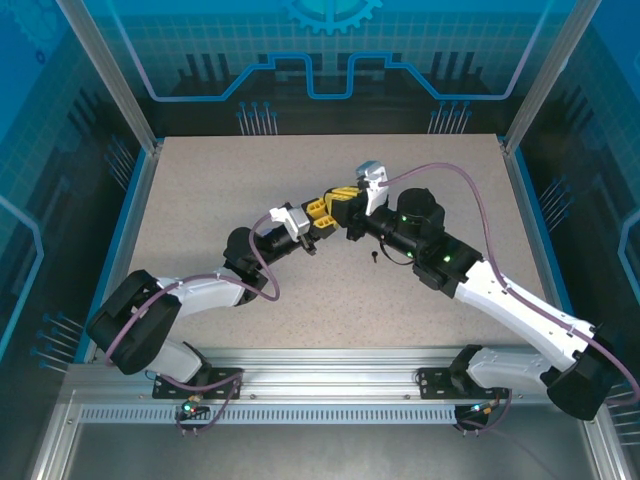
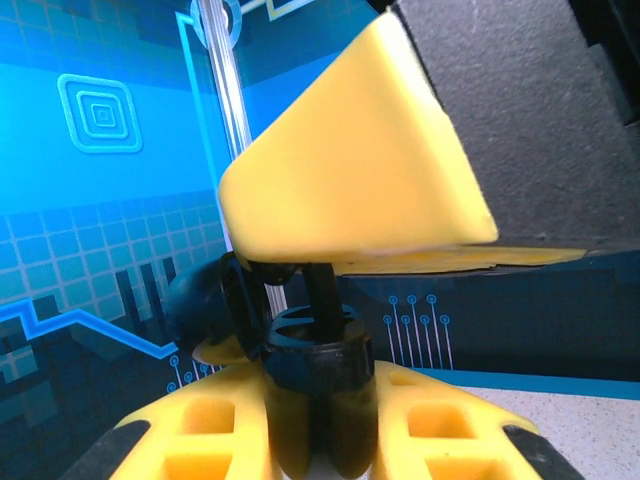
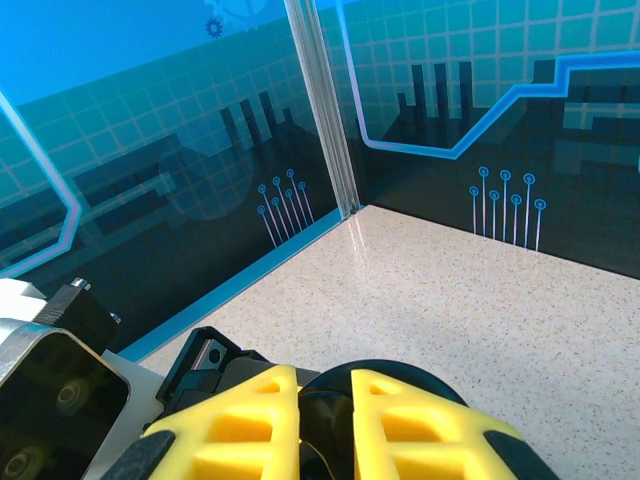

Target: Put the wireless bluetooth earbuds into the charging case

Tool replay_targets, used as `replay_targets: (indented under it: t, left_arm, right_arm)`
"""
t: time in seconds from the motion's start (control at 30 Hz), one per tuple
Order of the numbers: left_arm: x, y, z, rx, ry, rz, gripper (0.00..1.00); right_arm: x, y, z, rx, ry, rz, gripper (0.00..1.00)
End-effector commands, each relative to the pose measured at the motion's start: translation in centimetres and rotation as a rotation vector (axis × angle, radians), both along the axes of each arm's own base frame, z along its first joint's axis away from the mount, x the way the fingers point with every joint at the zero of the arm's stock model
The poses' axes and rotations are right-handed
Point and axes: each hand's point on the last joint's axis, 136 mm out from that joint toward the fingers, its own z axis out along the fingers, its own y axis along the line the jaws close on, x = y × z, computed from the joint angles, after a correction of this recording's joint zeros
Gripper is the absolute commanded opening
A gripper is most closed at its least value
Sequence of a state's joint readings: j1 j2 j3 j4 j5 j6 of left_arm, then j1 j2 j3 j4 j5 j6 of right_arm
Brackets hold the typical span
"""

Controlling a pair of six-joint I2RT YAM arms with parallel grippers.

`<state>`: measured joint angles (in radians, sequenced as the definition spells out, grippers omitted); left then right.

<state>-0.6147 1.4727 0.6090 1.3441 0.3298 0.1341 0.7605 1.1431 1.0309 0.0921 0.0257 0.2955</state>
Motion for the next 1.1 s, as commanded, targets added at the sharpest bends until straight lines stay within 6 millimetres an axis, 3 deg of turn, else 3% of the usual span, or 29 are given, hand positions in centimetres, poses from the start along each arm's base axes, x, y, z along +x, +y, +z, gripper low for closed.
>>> replay_targets:
  t: [0.0, 0.27, 0.4, 0.5, 0.7, 0.9, 1.0, 1.07]
  left_arm:
    - [-1.1, 0.1, 2.9, -0.051, -0.091, -0.007, 0.0]
    - [-0.7, 0.5, 3.2, -0.073, -0.074, 0.014, 0.0]
    - [-0.7, 0.4, 3.0, -0.071, -0.065, 0.01, 0.0]
    - [-0.5, 0.3, 2.6, -0.067, -0.054, 0.011, 0.0]
    - [-0.2, 0.2, 1.2, -0.052, -0.02, 0.017, 0.0]
    - [-0.1, 0.3, 0.1, -0.043, 0.009, 0.025, 0.0]
    - [-0.3, 0.5, -0.1, -0.04, 0.015, 0.026, 0.0]
    - [-0.5, 0.8, -0.1, -0.042, 0.013, 0.033, 0.0]
  right_arm:
    - [-0.1, 0.5, -0.4, 0.009, 0.008, 0.007, 0.14]
    - [-1.5, 0.6, -2.5, -0.083, -0.002, 0.029, 0.14]
    - [-1.7, 0.6, -2.9, -0.116, -0.004, 0.019, 0.18]
    - [-1.5, 0.7, -1.6, -0.09, -0.007, 0.014, 0.32]
    - [-1.2, 0.9, 3.8, -0.031, -0.026, -0.004, 0.62]
    - [-0.9, -1.6, 8.5, 0.025, -0.045, -0.095, 0.71]
    - [-0.3, -3.9, 9.0, 0.038, -0.018, -0.177, 0.71]
    - [0.4, -6.0, 8.2, 0.029, 0.02, -0.259, 0.72]
